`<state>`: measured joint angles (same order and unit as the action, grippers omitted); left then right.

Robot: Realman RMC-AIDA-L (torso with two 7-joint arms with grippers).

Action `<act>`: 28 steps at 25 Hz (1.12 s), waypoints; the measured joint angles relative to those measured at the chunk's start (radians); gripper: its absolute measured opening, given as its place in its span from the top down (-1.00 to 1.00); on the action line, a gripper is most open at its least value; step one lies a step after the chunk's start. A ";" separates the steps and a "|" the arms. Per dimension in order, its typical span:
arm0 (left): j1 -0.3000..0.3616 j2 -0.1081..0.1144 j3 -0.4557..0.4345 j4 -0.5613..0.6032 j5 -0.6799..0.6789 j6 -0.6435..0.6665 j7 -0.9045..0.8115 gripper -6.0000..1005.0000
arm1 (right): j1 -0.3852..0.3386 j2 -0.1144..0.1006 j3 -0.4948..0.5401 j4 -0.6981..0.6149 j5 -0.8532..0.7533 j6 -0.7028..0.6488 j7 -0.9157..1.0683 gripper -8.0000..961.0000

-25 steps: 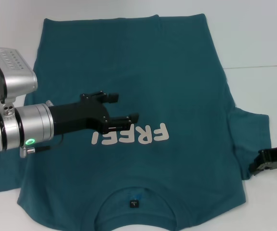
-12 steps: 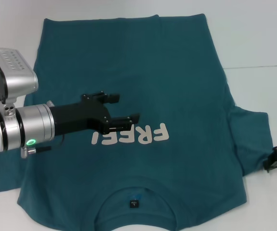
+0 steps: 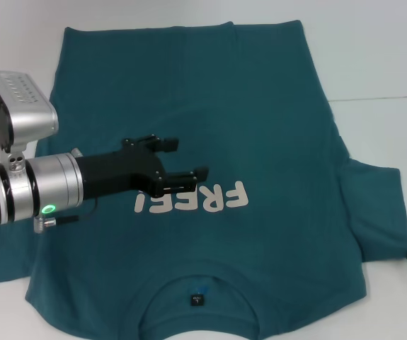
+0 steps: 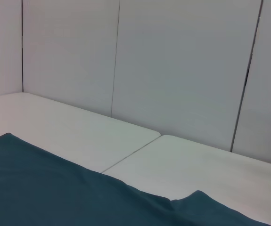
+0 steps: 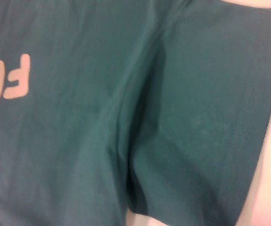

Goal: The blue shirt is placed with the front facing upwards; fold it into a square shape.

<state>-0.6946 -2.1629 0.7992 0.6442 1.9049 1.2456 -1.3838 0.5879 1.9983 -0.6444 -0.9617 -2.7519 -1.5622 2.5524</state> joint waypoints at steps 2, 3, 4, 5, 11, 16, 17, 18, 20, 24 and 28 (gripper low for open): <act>0.000 0.000 0.000 0.000 -0.001 0.000 0.000 -0.74 | -0.009 0.001 0.000 -0.012 -0.021 -0.002 -0.002 0.92; -0.001 0.000 0.000 0.000 -0.001 0.000 0.000 -0.74 | -0.015 0.004 0.000 -0.027 -0.034 -0.002 -0.004 0.92; -0.001 0.000 0.001 0.000 -0.003 0.000 0.000 -0.74 | -0.021 0.007 0.000 -0.041 -0.044 -0.002 -0.005 0.92; -0.002 0.000 0.002 -0.001 -0.006 0.000 0.000 -0.74 | -0.026 0.010 0.000 -0.054 -0.052 -0.002 -0.006 0.92; -0.002 0.000 0.008 -0.003 -0.015 0.000 0.000 -0.74 | -0.042 0.013 0.005 -0.092 -0.060 0.005 -0.011 0.93; -0.004 0.000 0.009 -0.009 -0.016 0.000 0.000 -0.74 | -0.040 0.012 0.000 -0.093 -0.066 0.028 -0.018 0.93; -0.004 0.000 0.009 -0.010 -0.017 0.000 0.000 -0.74 | -0.037 0.009 0.000 -0.093 -0.073 0.033 -0.018 0.93; -0.004 0.000 0.009 -0.011 -0.017 0.000 0.000 -0.74 | -0.036 0.007 0.000 -0.093 -0.080 0.038 -0.018 0.93; -0.003 0.000 0.009 -0.011 -0.017 0.000 0.000 -0.74 | -0.034 0.001 0.001 -0.093 -0.093 0.048 -0.018 0.93; 0.001 0.000 0.008 -0.011 -0.017 0.000 0.000 -0.74 | -0.037 -0.007 0.001 -0.096 -0.099 0.063 -0.016 0.93; 0.002 0.000 0.008 -0.012 -0.017 0.000 0.000 -0.74 | -0.044 -0.012 0.001 -0.101 -0.104 0.064 -0.016 0.93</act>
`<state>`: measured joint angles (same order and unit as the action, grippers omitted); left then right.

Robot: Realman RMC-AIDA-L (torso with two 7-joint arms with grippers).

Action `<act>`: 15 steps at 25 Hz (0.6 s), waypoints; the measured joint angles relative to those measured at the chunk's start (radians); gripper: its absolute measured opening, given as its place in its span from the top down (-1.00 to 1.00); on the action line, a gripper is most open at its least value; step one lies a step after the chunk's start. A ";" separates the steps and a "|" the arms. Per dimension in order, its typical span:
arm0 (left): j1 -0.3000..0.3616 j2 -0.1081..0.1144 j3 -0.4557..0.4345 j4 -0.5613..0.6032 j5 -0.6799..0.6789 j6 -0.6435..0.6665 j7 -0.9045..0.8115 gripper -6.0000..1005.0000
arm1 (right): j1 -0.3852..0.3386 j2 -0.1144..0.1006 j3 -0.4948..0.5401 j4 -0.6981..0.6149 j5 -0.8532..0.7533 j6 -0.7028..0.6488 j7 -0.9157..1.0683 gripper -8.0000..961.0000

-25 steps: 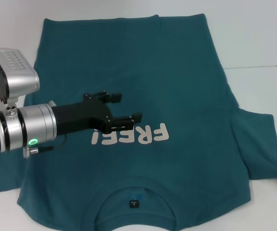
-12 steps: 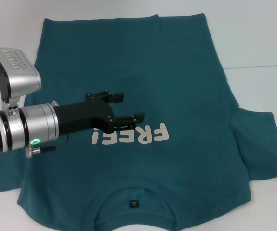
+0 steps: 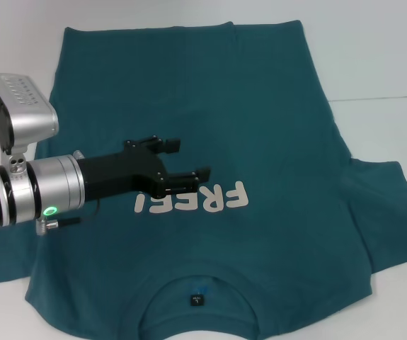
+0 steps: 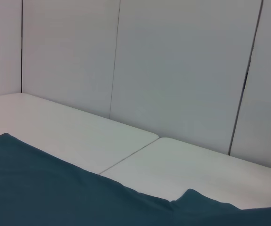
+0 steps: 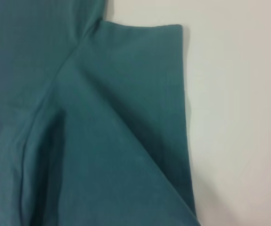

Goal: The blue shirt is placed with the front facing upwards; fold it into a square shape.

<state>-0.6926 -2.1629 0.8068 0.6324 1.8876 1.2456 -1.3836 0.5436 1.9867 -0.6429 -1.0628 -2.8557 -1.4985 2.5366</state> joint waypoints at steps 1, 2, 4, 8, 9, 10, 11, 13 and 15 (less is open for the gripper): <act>-0.001 0.000 0.000 0.000 0.000 0.000 0.000 -0.74 | 0.000 0.000 0.000 0.000 0.000 0.000 0.000 0.93; -0.002 0.000 0.000 -0.001 0.000 0.000 0.000 -0.74 | 0.000 0.000 0.001 0.000 -0.007 0.000 0.000 0.93; -0.004 0.000 0.001 -0.001 0.000 -0.002 0.000 -0.74 | -0.003 0.000 0.006 -0.001 -0.023 0.003 -0.002 0.93; -0.007 0.000 0.001 -0.002 0.000 -0.003 0.000 -0.74 | -0.013 -0.001 0.009 -0.002 -0.031 0.031 -0.002 0.93; -0.007 0.000 0.001 -0.002 0.000 -0.004 0.000 -0.74 | -0.015 -0.002 0.009 -0.002 -0.031 0.038 -0.003 0.93; -0.008 0.000 0.001 -0.002 0.000 -0.005 0.000 -0.74 | -0.015 -0.002 0.009 -0.002 -0.031 0.044 -0.004 0.93; -0.009 0.000 0.001 -0.002 0.000 -0.007 0.000 -0.74 | -0.015 -0.003 0.009 -0.002 -0.031 0.049 -0.004 0.93; -0.010 -0.001 0.002 -0.002 0.000 -0.010 0.000 -0.74 | -0.015 -0.003 0.008 -0.002 -0.031 0.056 -0.006 0.93; -0.011 -0.001 0.002 -0.004 -0.001 -0.011 0.000 -0.74 | -0.012 -0.003 0.005 -0.002 -0.029 0.061 -0.007 0.93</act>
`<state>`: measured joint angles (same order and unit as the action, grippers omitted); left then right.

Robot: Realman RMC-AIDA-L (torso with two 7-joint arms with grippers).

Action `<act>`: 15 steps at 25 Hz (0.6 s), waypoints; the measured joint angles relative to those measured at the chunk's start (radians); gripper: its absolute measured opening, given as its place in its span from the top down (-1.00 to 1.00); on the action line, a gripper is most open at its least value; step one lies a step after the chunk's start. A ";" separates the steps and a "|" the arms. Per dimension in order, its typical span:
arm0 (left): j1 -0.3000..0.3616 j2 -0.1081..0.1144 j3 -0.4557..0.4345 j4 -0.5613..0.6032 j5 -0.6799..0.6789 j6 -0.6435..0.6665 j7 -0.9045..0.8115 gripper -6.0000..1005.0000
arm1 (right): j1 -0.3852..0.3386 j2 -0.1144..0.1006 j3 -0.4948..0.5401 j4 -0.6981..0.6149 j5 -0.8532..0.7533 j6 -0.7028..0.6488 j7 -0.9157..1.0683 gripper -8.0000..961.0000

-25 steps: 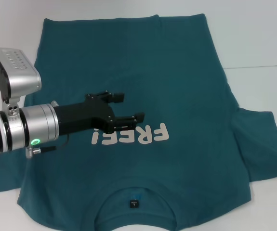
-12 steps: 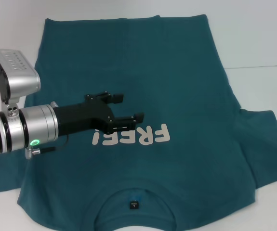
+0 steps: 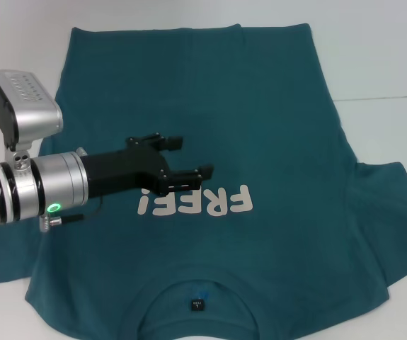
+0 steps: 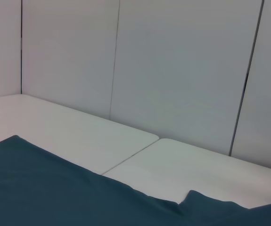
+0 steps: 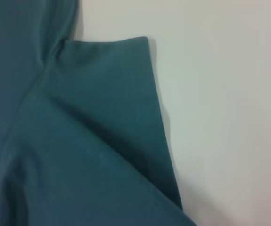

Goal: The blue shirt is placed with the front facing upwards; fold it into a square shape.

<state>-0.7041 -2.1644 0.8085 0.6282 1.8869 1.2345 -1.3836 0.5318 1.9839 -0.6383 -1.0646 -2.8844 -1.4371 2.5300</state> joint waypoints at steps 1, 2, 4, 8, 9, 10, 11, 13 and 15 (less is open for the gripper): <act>-0.001 0.000 0.000 -0.002 0.000 0.000 0.000 -0.74 | 0.001 0.001 -0.001 0.000 0.001 0.005 -0.002 0.93; -0.002 0.000 0.000 -0.005 0.000 -0.001 0.000 -0.74 | 0.003 0.002 -0.002 0.000 0.001 0.010 -0.004 0.93; -0.005 0.000 0.000 -0.009 0.000 -0.002 0.000 -0.74 | 0.007 0.005 -0.004 0.000 0.001 0.025 -0.008 0.93; -0.005 0.000 -0.001 -0.010 0.000 -0.002 0.000 -0.74 | 0.014 0.004 -0.004 0.000 0.007 0.047 -0.015 0.93; -0.005 0.000 -0.001 -0.010 0.000 -0.002 0.000 -0.74 | 0.016 0.005 -0.002 0.000 0.012 0.050 -0.019 0.93; -0.005 0.000 -0.001 -0.010 0.000 -0.003 0.000 -0.74 | 0.017 0.006 -0.001 0.000 0.018 0.053 -0.023 0.93; -0.005 0.000 0.000 -0.010 0.000 -0.003 0.000 -0.74 | 0.019 0.008 -0.001 0.000 0.025 0.055 -0.027 0.93; -0.005 0.000 0.000 -0.010 0.000 -0.005 0.000 -0.74 | 0.021 0.012 -0.003 -0.002 0.037 0.056 -0.032 0.93; -0.005 0.000 0.000 -0.010 0.000 -0.006 -0.001 -0.74 | 0.023 0.016 -0.005 -0.002 0.039 0.061 -0.035 0.93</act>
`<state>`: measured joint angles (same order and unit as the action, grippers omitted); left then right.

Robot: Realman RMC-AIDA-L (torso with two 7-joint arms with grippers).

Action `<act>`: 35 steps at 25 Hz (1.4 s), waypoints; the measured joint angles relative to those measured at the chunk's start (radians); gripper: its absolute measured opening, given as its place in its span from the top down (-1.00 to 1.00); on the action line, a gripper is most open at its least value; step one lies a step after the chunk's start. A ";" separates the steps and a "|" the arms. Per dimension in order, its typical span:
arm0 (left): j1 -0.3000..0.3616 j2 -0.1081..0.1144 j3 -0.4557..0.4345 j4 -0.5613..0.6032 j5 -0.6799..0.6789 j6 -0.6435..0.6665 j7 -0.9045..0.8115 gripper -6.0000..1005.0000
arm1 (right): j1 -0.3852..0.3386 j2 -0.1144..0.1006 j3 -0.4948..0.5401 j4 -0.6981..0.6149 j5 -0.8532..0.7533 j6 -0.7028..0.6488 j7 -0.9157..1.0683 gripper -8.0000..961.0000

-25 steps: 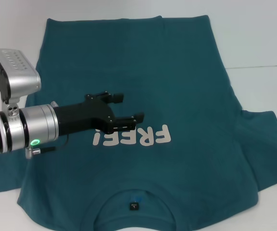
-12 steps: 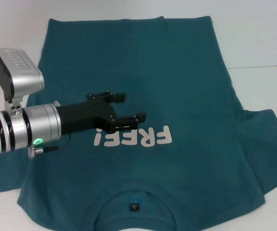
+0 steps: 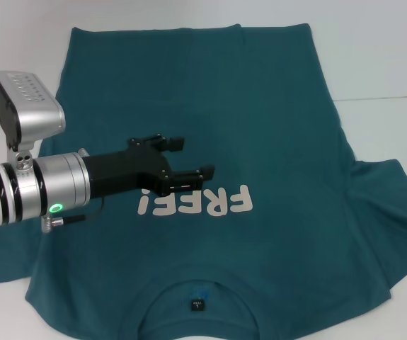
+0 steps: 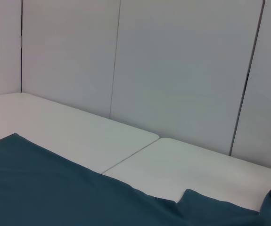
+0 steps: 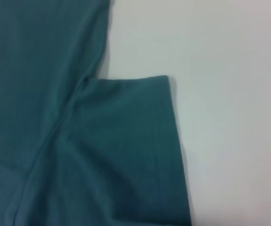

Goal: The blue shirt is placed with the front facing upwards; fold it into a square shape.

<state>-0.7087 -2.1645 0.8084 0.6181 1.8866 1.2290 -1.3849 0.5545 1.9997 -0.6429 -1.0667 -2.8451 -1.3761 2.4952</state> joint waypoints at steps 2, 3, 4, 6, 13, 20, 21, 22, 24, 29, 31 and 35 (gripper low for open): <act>0.000 0.000 0.000 0.000 0.000 0.000 -0.001 -0.74 | 0.001 0.002 -0.001 0.000 -0.002 0.009 -0.001 0.93; 0.000 0.000 0.000 0.000 0.000 0.000 -0.002 -0.74 | 0.001 0.002 -0.001 0.000 -0.004 0.014 -0.001 0.93; 0.000 0.000 0.000 0.000 -0.001 0.000 -0.002 -0.74 | 0.001 0.001 0.001 0.000 -0.006 0.017 -0.001 0.93; 0.000 0.000 0.000 0.000 -0.003 -0.003 -0.003 -0.74 | 0.000 -0.002 0.004 0.000 -0.007 0.022 -0.001 0.93; -0.007 0.000 0.000 -0.001 -0.005 -0.010 -0.003 -0.74 | -0.007 -0.007 0.002 0.003 -0.007 0.043 -0.001 0.93; -0.012 0.000 0.000 -0.002 -0.006 -0.017 -0.004 -0.74 | -0.001 -0.003 0.004 0.000 0.014 0.039 -0.014 0.93; -0.012 0.000 0.000 -0.002 -0.006 -0.019 -0.004 -0.74 | 0.002 -0.002 0.003 -0.003 0.018 0.038 -0.015 0.93; -0.013 0.000 0.001 -0.002 -0.006 -0.022 -0.004 -0.74 | 0.006 0.000 0.001 -0.008 0.024 0.038 -0.016 0.93; -0.013 0.000 0.001 -0.002 -0.006 -0.023 -0.005 -0.74 | 0.016 0.004 -0.002 -0.017 0.039 0.037 -0.022 0.92; -0.016 0.000 0.001 -0.003 -0.006 -0.024 -0.005 -0.74 | 0.053 0.016 -0.010 -0.025 0.080 0.034 -0.042 0.92; -0.017 0.000 0.002 -0.004 -0.006 -0.024 -0.005 -0.74 | 0.068 0.022 -0.025 -0.025 0.104 0.034 -0.052 0.92; -0.018 0.000 0.001 -0.006 -0.006 -0.023 -0.006 -0.74 | 0.093 0.040 -0.066 -0.025 0.141 0.042 -0.072 0.92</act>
<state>-0.7267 -2.1644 0.8099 0.6123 1.8804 1.2055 -1.3906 0.6474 2.0397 -0.7086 -1.0917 -2.7040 -1.3343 2.4229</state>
